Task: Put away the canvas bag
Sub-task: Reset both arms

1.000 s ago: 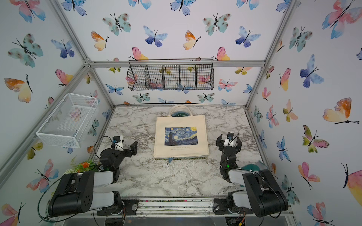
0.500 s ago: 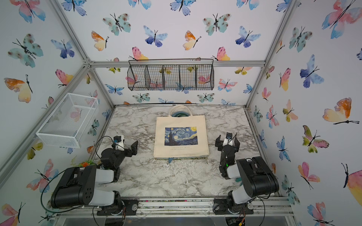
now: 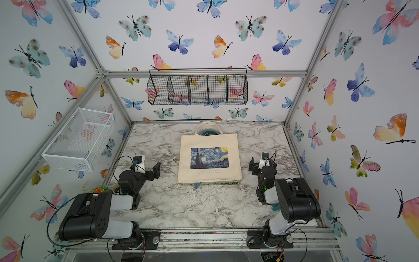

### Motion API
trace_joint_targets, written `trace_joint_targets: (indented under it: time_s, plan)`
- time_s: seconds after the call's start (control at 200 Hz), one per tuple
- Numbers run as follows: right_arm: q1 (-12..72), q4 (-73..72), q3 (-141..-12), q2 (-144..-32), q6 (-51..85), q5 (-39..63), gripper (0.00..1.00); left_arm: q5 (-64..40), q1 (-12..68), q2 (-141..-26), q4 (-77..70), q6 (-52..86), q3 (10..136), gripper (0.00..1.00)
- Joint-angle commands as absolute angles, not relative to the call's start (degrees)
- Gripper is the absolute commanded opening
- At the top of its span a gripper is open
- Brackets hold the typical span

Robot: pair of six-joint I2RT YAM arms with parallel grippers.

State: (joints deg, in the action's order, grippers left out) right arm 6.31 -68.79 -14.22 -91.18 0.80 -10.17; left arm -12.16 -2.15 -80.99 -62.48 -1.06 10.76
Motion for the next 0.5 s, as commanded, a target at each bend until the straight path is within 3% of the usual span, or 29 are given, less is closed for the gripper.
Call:
trace_joint_targets:
  time_s: [0.0,0.496]
  plan:
    - [5.98,-68.31,-14.83,-90.44,0.36,-8.30,0.99,-3.41,-0.59,-80.74,-61.17,0.05,12.08,0.98]
    - [5.98,-68.50,-14.60,-90.44,0.18,-8.35,0.98,-3.37,-0.44,-80.76,-61.24,0.09,12.08,0.98]
